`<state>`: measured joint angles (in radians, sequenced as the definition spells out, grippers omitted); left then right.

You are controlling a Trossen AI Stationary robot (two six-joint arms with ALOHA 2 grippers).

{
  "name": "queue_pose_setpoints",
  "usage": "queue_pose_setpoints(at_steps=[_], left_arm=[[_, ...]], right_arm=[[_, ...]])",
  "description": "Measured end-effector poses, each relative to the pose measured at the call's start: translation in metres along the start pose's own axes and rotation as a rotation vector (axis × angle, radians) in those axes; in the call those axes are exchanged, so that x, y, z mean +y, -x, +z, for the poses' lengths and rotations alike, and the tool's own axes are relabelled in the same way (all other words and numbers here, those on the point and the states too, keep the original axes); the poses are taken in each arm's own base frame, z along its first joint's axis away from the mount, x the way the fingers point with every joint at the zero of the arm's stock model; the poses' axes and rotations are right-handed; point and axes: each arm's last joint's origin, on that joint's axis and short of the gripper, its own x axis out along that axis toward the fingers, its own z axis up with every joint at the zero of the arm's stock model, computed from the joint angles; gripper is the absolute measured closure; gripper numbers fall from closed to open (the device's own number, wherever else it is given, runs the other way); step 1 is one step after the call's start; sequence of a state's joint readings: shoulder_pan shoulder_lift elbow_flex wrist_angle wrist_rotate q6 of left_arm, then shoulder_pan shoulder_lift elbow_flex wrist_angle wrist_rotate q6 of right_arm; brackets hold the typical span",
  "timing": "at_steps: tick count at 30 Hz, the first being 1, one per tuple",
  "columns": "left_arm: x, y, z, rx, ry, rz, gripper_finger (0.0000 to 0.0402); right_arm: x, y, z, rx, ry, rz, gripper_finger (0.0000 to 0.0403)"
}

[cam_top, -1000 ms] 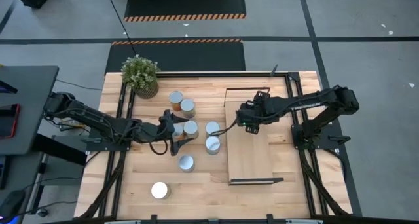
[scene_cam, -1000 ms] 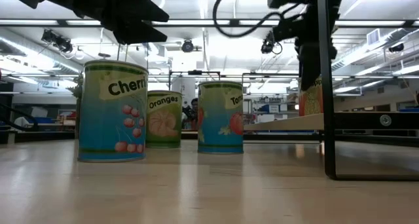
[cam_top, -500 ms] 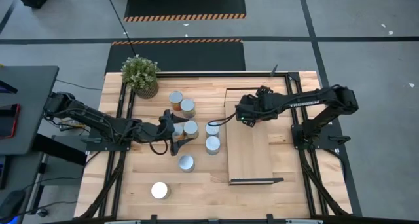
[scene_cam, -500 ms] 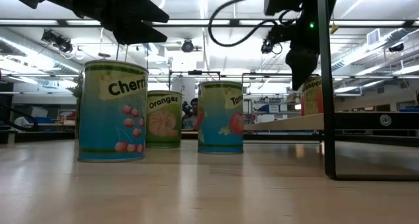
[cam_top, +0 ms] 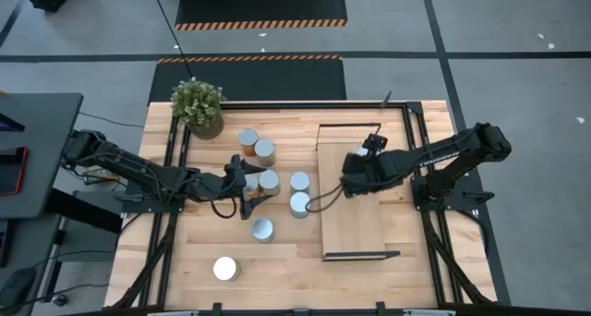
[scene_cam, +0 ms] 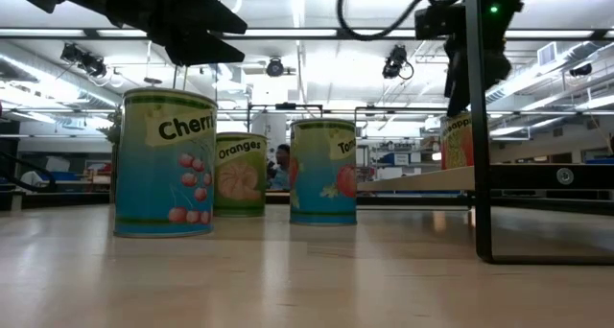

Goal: Pick and place cans onto a shelf
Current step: Put the bottom canned pineapple on the shelf

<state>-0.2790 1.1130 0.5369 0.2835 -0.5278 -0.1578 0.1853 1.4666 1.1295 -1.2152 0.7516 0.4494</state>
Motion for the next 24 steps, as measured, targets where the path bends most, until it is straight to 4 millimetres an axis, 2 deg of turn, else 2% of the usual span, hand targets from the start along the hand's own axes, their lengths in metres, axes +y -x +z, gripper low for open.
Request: queue_pose_setpoints(at_steps=[4,10,19,24], left_arm=[[0.000,0.000,0.000,-0.003,0.016,-0.001,0.0006],[0.000,0.000,0.001,-0.013,0.022,-0.003,0.0006],[0.000,0.000,0.001,-0.013,0.020,-0.003,0.0006],[0.000,0.000,0.001,-0.011,0.019,-0.007,0.0006]], right_arm=[[0.008,-0.002,-0.009,-0.011,0.062,-0.041,0.0037],[0.009,-0.013,-0.017,0.003,0.115,-0.121,0.0037],[0.004,-0.022,-0.013,0.007,0.111,-0.135,0.0037],[0.001,-0.013,-0.011,0.027,0.102,-0.093,0.0037]])
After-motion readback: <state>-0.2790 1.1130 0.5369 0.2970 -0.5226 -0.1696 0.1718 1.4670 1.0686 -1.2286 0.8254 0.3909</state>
